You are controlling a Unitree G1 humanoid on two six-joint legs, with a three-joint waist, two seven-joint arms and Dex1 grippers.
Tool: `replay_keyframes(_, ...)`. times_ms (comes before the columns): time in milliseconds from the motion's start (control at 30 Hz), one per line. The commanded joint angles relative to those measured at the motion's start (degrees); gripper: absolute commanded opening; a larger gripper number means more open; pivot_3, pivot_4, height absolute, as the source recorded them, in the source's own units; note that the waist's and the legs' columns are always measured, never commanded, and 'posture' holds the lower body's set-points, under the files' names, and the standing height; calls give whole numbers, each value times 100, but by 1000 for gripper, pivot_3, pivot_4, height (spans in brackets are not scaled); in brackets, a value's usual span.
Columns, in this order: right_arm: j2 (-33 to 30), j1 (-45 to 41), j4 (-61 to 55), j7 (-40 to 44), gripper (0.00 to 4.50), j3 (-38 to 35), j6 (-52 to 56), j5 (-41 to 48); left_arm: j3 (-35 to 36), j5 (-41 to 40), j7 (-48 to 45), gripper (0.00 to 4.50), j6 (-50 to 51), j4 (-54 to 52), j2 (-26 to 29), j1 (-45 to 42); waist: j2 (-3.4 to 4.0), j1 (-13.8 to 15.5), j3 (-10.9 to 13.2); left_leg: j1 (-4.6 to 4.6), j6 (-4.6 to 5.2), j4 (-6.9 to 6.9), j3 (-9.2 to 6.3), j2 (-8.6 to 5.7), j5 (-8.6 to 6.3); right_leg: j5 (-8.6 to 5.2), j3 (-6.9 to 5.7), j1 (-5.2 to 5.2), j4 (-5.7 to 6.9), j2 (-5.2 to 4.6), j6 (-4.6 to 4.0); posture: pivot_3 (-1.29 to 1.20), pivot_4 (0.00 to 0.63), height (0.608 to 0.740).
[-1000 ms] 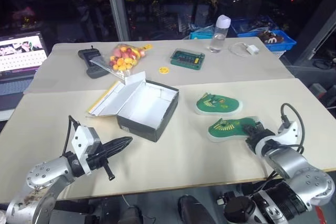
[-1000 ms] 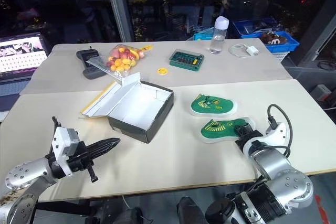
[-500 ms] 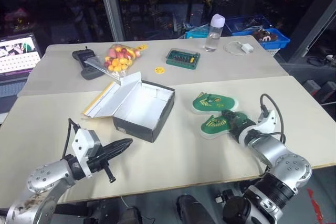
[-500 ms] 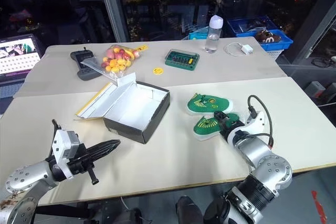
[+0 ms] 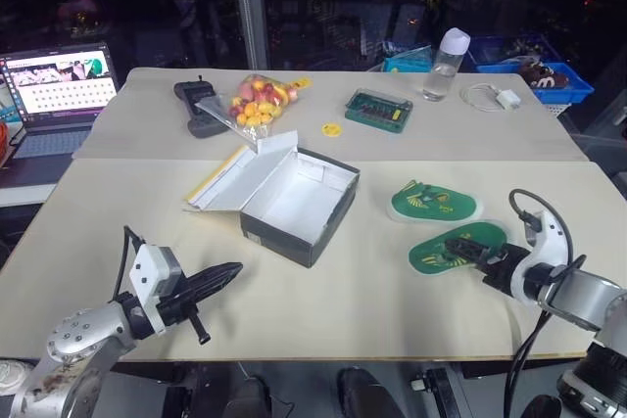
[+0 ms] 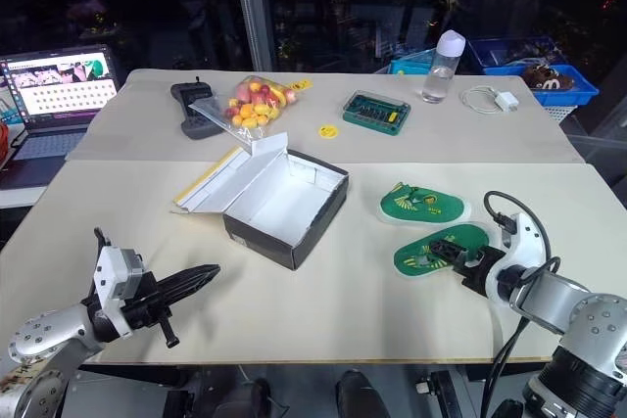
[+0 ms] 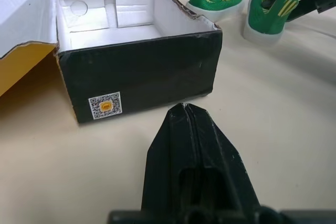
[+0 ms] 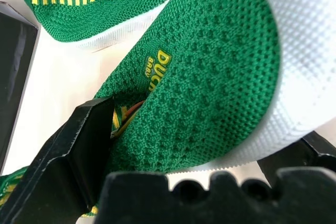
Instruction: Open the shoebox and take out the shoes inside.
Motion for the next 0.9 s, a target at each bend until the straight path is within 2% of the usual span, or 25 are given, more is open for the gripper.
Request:
replay_keyframes(33,-198,12,-42,21,4486,-235,57,-122,51,-22,-25,0,-123,-179,-10,46,0,29,0,1,0,2,0,0,0,1,0,0,1,0,-1,0,150,703)
replay_keyframes(133,-292,-69,0,15,4486,-415,57,-194,62,-33,-23,0,-113,-202,4,50,1,59,0,-1,0,6,1,0,0,0,0,1,3,0,-2,0,150,703)
replay_keyframes(233,-72,-561,19,-144,4486,-835,57,-209,70,-47,-33,0,-91,-209,31,32,6,50,3,-6,0,12,6,0,0,1,2,0,3,-1,-1,0,150,703)
replay_keyframes(400,444,-761,-269,-453,4486,-793,57,126,54,-74,-16,0,-29,-231,54,-28,5,15,2,3,1,5,2,11,0,10,1,0,10,12,4,0,150,703)
replay_keyframes(633,1005,-1616,-52,-1007,4486,-1731,57,628,18,-76,26,0,22,-264,58,-68,10,8,5,-2,1,12,5,8,1,12,2,-2,13,9,5,0,150,703)
replay_keyframes(900,364,-1251,69,-1130,4486,-1472,57,825,-26,-81,97,0,94,-289,63,-153,11,33,5,-12,2,13,3,4,1,11,-2,-1,12,2,5,0,150,703)
